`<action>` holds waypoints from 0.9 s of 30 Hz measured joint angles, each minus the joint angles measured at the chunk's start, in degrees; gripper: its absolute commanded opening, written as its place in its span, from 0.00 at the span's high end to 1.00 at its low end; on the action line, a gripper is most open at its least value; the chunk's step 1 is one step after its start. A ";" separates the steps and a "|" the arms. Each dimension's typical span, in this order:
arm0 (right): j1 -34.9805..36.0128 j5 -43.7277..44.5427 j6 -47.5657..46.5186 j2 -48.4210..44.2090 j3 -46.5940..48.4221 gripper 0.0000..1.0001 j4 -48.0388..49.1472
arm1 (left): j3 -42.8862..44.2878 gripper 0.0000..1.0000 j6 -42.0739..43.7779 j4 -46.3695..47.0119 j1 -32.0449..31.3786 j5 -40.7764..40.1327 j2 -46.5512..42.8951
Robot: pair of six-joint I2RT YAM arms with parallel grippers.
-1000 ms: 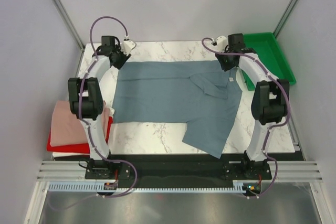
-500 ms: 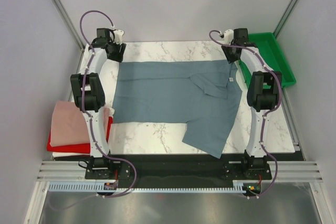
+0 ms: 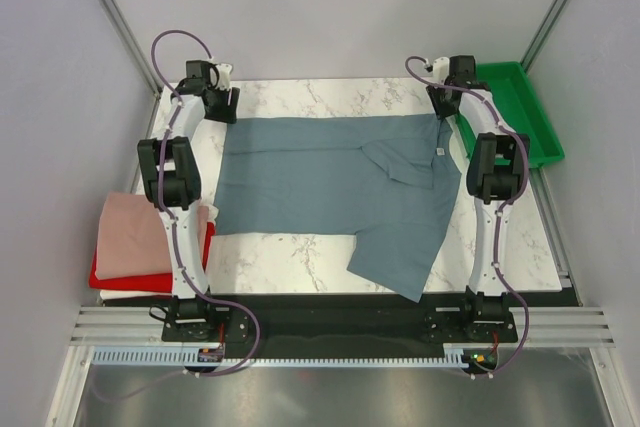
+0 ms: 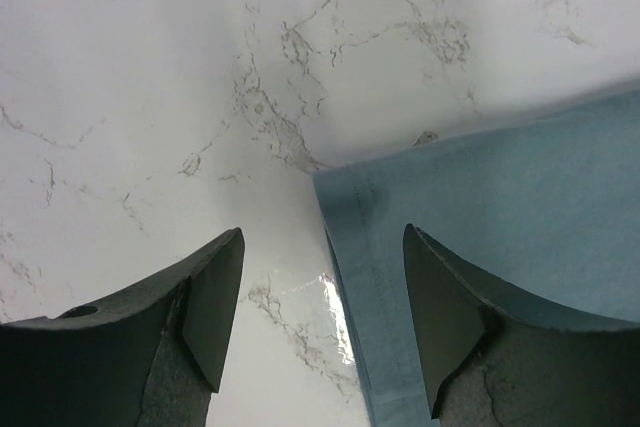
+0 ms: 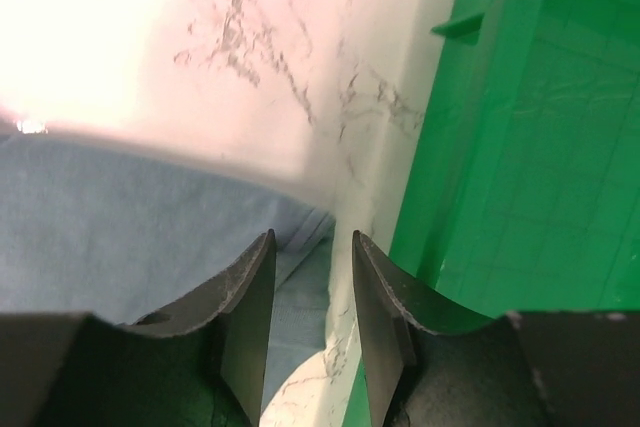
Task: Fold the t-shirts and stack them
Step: Fold the tshirt
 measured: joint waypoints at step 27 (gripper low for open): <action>-0.26 -2.60 2.84 4.61 4.09 0.84 1.42 | 1.62 0.28 -0.55 0.13 -0.02 0.17 2.64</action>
